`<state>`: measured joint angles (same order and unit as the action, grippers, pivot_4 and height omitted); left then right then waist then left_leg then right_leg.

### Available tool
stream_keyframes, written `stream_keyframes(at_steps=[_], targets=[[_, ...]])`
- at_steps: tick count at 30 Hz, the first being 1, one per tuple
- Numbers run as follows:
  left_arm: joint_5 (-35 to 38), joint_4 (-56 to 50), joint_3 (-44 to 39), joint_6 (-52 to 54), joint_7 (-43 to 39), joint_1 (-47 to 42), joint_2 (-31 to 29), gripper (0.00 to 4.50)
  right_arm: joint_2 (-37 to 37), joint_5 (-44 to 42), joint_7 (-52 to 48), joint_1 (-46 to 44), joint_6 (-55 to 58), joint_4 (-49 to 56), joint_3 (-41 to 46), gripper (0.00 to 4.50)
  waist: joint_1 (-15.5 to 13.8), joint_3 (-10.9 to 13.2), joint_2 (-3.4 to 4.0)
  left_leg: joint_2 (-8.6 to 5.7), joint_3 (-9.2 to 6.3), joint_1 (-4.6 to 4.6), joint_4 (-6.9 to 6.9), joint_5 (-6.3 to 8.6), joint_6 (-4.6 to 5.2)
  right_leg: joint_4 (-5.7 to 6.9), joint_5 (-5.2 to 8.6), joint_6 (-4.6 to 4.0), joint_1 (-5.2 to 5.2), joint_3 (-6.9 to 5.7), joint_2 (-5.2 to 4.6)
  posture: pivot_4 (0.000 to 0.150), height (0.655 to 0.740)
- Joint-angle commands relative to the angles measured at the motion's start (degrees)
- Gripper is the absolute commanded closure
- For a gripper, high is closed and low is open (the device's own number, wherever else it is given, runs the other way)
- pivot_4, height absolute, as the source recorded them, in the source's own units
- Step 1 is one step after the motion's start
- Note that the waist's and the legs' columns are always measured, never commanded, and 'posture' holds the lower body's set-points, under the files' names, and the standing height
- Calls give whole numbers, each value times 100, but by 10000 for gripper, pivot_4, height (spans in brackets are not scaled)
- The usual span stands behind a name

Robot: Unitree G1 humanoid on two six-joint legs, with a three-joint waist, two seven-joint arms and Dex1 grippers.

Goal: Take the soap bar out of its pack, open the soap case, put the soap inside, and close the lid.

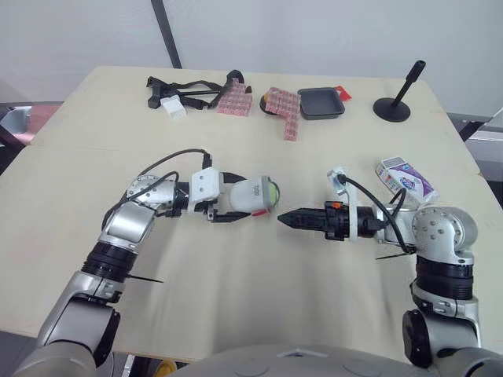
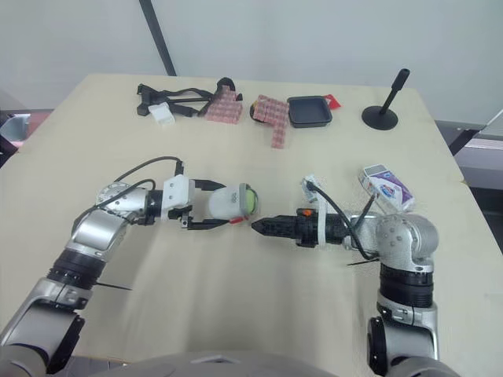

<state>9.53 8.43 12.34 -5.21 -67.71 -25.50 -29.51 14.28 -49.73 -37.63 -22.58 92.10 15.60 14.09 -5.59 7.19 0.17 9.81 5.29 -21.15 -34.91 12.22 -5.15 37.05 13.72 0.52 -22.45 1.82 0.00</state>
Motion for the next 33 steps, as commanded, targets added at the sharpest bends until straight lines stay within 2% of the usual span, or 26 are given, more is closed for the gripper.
stream_keyframes(at_steps=[1,5,14,33], targets=[[200,-229,-154,-64,31,-9,13,10505,-78,-395,428,-131,40,-36,162,473,4,0,0,0,0,0,0,0,0,0,0,0,0,0,0,1500,7400],[212,-282,-147,-52,35,30,14,10505,-206,-730,716,-280,40,-166,269,473,20,0,1,-2,0,-1,1,0,-1,-2,0,0,0,0,0,1500,7400],[374,-487,-133,67,13,125,22,10505,-492,-870,1030,-465,40,-220,102,473,34,0,1,-2,-1,-3,5,-1,-2,-8,0,0,2,-2,0,1500,7400],[445,-833,-111,277,-2,307,21,10505,-806,-705,1253,-641,-215,-536,-302,473,73,1,1,-3,-1,-5,9,-1,-4,-18,0,0,2,-6,0,1500,7400]])
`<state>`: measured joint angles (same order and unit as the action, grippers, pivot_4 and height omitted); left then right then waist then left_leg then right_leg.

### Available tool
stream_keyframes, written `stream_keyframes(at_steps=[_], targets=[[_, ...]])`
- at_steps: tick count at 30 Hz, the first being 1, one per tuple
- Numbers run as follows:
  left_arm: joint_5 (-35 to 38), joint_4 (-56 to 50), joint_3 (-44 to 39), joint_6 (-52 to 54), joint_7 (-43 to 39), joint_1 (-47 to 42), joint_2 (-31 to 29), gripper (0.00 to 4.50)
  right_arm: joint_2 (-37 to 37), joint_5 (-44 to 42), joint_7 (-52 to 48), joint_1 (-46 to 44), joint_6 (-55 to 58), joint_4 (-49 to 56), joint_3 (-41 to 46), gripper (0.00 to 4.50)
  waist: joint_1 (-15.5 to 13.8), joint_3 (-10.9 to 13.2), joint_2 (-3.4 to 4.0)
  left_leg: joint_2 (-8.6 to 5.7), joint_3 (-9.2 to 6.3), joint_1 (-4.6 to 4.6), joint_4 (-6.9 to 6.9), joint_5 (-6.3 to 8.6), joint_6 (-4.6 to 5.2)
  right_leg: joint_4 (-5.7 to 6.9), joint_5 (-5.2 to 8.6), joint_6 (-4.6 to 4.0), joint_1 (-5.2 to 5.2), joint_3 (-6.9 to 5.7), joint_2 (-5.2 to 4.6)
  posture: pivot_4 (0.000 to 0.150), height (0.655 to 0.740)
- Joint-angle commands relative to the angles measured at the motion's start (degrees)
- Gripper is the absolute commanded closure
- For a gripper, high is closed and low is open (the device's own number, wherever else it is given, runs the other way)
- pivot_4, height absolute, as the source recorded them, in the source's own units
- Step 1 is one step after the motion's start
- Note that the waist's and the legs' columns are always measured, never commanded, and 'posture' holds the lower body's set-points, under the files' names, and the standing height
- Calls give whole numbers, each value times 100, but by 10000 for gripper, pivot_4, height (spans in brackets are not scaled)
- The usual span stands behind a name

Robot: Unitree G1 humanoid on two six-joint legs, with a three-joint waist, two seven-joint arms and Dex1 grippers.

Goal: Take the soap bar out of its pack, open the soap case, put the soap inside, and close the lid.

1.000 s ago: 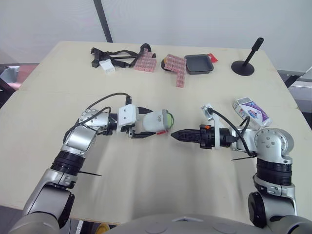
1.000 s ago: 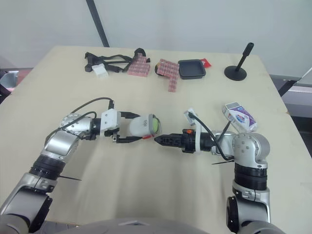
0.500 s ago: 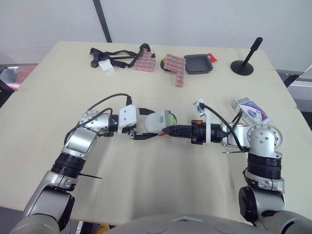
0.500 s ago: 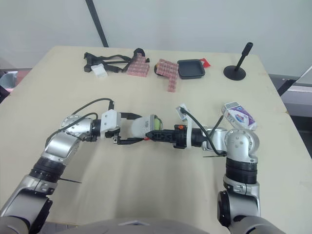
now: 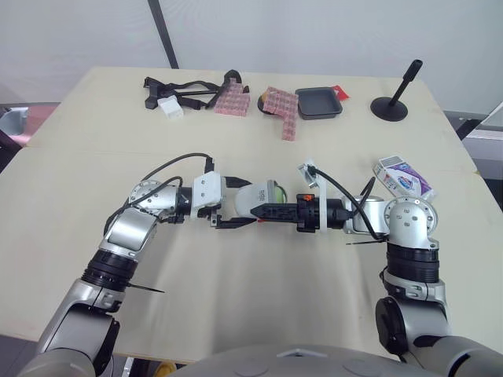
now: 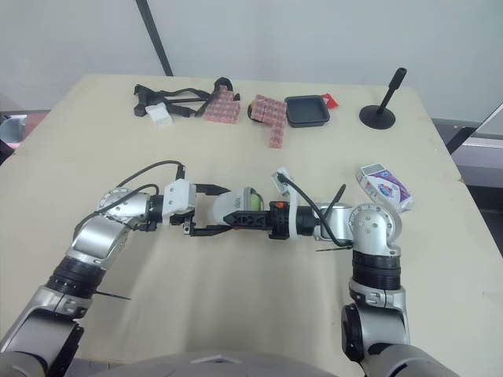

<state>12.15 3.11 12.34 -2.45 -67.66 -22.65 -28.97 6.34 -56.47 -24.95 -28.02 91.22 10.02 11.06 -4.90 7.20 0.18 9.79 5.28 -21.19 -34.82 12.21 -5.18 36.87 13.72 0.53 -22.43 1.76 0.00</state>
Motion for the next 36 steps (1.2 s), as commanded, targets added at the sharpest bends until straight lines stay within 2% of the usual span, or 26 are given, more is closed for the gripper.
stream_keyframes(at_steps=[1,9,12,15,30,32,36], targets=[[184,-308,-107,3,-12,33,-44,10505,-17,-27,-7,-111,-147,-11,9,473,7,0,0,0,0,1,0,0,0,-1,0,0,0,0,0,1500,7400],[186,-342,-108,-3,-43,107,-100,10505,87,5,-42,-197,-336,-199,20,473,20,0,0,0,0,1,0,0,-1,-1,0,0,1,0,0,1500,7400],[181,-329,-109,-7,-42,108,-106,10505,140,-44,-93,-187,-335,-197,6,8390,20,0,0,0,0,-5,0,0,-1,3,0,0,2,-1,0,1500,7400],[176,-304,-113,-26,-45,104,-120,10505,212,-188,-201,-123,-188,-92,-9,18377,21,0,0,0,0,-6,0,0,-1,1,0,0,2,-2,0,1500,7400],[196,-312,-90,54,-40,102,-172,10505,282,-266,-295,-62,78,-59,-155,18377,27,0,0,0,-1,-8,1,-1,-1,-7,0,0,3,-4,-1,1500,7400],[195,-308,-84,156,-77,91,-221,131,244,-254,-262,-66,61,-81,-126,18746,30,0,0,0,-1,-9,1,-1,-1,-6,0,0,3,-4,-1,1500,7400],[196,-294,-91,250,-164,78,-312,131,186,-225,-208,-84,-47,-107,-76,18746,31,1,2,1,0,-7,2,-2,-2,-8,0,0,4,-4,0,1500,7400]])
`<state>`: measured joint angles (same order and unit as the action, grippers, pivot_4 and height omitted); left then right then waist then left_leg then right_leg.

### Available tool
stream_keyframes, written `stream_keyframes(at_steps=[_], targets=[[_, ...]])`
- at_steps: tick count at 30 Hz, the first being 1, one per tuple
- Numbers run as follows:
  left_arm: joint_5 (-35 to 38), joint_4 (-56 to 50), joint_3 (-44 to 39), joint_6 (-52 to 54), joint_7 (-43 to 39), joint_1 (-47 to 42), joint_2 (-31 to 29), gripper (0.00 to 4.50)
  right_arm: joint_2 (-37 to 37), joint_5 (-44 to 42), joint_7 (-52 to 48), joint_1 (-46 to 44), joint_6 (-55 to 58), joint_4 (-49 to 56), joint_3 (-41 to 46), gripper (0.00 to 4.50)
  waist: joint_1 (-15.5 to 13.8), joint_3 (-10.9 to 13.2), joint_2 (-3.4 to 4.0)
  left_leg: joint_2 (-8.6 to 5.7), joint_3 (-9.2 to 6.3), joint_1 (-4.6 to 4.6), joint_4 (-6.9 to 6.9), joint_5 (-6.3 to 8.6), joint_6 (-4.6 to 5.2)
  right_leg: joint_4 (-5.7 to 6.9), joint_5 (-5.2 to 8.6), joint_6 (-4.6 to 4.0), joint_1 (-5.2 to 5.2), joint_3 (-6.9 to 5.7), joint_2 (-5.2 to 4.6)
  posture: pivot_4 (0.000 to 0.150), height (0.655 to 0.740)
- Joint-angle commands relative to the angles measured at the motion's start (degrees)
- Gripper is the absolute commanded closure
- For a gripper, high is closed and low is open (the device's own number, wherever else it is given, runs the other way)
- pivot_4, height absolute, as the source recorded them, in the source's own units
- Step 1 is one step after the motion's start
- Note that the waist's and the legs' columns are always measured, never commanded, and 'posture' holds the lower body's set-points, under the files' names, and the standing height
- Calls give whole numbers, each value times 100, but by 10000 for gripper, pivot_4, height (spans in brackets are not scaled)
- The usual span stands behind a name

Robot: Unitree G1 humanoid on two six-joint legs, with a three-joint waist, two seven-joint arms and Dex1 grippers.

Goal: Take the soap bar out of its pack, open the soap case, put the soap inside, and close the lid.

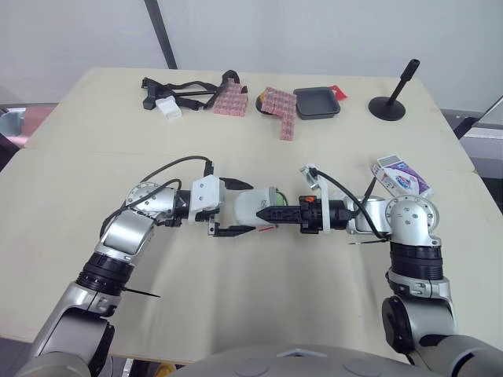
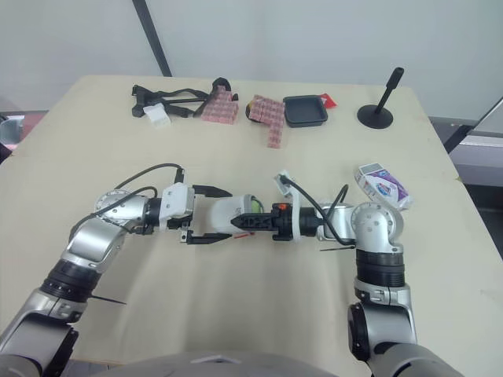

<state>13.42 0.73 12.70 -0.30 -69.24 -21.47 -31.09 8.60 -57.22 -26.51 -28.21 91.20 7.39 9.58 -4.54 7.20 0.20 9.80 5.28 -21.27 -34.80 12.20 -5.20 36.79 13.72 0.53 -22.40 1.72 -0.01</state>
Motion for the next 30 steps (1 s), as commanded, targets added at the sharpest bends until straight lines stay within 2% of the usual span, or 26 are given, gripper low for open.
stream_keyframes(at_steps=[1,12,21,30], targets=[[69,-57,-133,27,-14,-41,-117,131,-63,-138,-20,-84,-87,122,118,18746,-10,0,0,0,0,2,-1,0,0,0,0,0,0,0,0,1500,7400],[68,-165,-228,-48,-12,66,-338,131,-142,-4,373,-399,-486,-441,695,18746,-10,0,0,-1,0,8,-1,0,1,1,0,0,0,-4,-2,1500,7400],[-39,-55,-398,-61,180,194,-630,131,612,416,74,-808,-1065,-497,260,18746,-5,1,2,-1,0,7,-1,-1,1,6,0,0,0,-7,-2,1500,7400],[93,38,-507,92,255,35,-634,131,1286,578,-535,-591,-1344,210,-630,18746,-16,1,2,0,0,-11,0,-2,2,6,0,1,1,-15,-2,1500,7400]])
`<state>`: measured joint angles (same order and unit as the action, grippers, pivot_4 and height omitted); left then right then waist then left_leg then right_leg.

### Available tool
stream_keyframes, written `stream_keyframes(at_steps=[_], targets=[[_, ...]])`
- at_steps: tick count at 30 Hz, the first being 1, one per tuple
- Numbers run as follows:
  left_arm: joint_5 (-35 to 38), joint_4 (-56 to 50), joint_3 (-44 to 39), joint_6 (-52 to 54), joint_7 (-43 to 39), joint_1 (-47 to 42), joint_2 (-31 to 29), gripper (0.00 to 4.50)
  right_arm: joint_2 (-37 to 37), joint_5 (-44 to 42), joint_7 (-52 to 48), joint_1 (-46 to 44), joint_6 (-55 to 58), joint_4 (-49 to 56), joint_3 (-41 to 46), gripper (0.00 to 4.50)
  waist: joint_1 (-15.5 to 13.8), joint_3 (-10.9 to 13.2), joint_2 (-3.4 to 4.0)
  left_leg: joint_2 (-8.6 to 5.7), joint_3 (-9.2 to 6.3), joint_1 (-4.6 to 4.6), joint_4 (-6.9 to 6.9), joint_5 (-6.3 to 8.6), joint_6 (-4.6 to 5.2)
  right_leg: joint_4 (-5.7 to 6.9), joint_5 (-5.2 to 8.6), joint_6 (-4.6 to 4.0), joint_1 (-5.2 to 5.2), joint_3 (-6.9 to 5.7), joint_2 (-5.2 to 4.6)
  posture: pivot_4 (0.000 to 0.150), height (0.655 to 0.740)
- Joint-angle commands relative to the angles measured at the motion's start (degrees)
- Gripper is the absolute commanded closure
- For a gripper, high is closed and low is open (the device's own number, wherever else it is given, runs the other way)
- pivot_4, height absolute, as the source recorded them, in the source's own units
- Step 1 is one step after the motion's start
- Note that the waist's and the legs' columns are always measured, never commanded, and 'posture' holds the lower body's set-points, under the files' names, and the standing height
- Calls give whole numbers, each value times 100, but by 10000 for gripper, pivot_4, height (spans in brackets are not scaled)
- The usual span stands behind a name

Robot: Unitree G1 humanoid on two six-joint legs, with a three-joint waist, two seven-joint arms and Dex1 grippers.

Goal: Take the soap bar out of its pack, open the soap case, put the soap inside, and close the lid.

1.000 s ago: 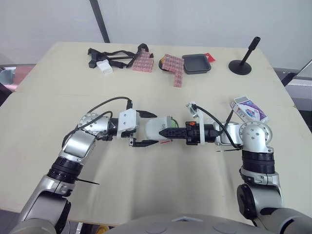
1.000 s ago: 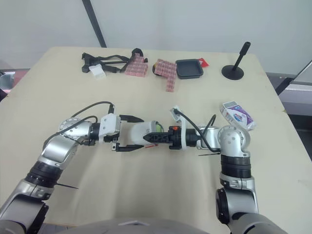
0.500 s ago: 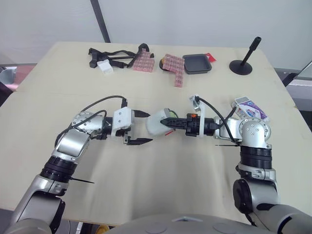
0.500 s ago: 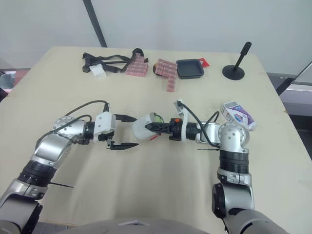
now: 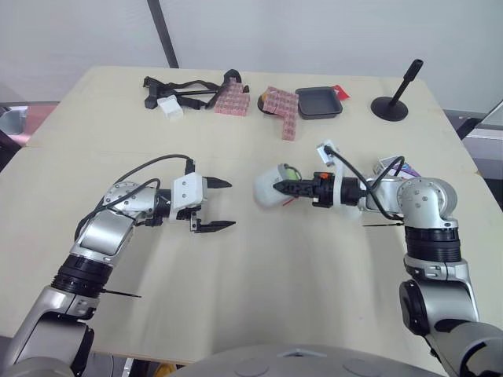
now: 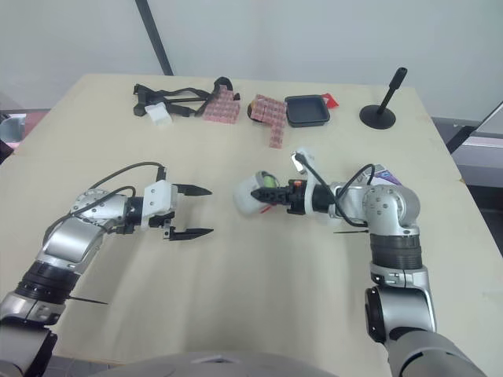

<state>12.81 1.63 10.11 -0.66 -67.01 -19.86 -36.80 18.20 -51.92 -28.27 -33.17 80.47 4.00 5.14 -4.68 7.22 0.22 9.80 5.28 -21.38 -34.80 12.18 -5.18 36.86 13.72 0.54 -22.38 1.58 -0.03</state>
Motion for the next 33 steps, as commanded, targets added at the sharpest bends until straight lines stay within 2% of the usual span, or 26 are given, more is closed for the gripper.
stream_keyframes(at_steps=[1,3,7,9,13,19,26,33], targets=[[248,-43,-321,274,59,-169,-63,131,590,211,-554,-118,-460,779,-468,18746,-6,2,3,0,0,0,-1,0,0,1,0,0,1,0,0,1500,7400],[467,-67,-425,653,56,-253,-74,131,1118,622,-874,-229,-886,1165,-1050,18746,-22,1,2,0,-1,4,-2,0,0,-1,0,0,0,-3,-2,1500,7400],[911,-252,-549,1365,-14,-361,-21,131,1714,944,-1363,-618,-1241,1583,-1599,18746,19,4,6,1,-1,-2,0,0,0,-2,0,0,3,-1,1,1500,7400],[1205,-392,-585,1708,-63,-453,43,131,2084,1427,-1634,-885,-1725,1918,-2064,18746,17,8,12,0,0,-4,0,0,-1,1,0,0,2,3,2,1500,7400],[1270,-538,-506,1866,19,-607,237,131,2603,2161,-2153,-1400,-2308,2280,-2906,18746,0,8,9,3,-1,-3,-1,1,-1,0,0,0,6,2,5,1500,7400],[1079,-428,-343,1595,118,-876,661,131,2678,3249,-2405,-1859,-3045,2227,-3706,18746,2,8,9,2,-1,-7,-3,1,-1,-2,0,1,13,4,4,1500,7400],[935,-331,-91,1401,55,-1084,910,131,2454,3859,-2607,-2100,-3159,1819,-4037,18746,17,9,9,3,0,-5,-3,1,-1,3,0,1,13,7,6,1500,7400],[754,-195,63,1173,-10,-1180,1028,131,2271,4091,-2825,-2157,-3065,1760,-4030,18746,18,9,9,3,0,-6,-4,1,0,5,0,1,13,7,6,1500,7400]])
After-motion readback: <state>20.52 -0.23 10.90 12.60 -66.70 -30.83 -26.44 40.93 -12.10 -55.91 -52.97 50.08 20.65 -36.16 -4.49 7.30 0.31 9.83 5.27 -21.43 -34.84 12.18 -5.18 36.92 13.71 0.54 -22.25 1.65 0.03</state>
